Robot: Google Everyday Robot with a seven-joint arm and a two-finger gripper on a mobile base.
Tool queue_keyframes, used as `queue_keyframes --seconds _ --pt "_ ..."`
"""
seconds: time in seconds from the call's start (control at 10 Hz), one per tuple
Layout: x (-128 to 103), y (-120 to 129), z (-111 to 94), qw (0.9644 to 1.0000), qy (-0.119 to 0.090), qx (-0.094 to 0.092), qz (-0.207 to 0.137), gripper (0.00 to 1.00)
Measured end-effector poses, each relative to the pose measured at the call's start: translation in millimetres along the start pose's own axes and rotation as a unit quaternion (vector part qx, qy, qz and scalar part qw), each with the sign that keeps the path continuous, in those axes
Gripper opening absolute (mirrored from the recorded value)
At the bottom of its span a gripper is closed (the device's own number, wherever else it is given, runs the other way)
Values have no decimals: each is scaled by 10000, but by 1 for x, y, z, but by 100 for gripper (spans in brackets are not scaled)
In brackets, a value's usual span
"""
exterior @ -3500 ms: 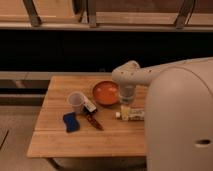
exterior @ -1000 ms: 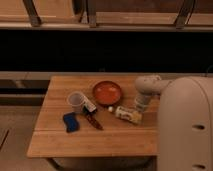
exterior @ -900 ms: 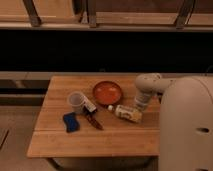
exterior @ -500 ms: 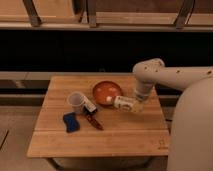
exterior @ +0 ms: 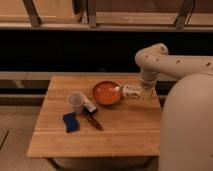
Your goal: Place the bottle in the ceramic bowl
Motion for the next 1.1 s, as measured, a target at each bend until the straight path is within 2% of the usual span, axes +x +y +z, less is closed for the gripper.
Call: queue_keyframes --seconds 0.2,0.4,0.6,0.8,0.9,1.1 --pt "-29 -30 30 9990 -269 -123 -335 0" --pt "-75 -51 46 9940 -667 -199 -849 0" --pt "-119 -59 42 9844 -996 -223 -1432 0" --pt "-163 -48 33 9707 -1285 -318 -2007 0" --pt "-173 -45 31 9663 -1367 -342 -2155 2" --pt "-170 -45 31 9665 -1360 -357 -2148 8"
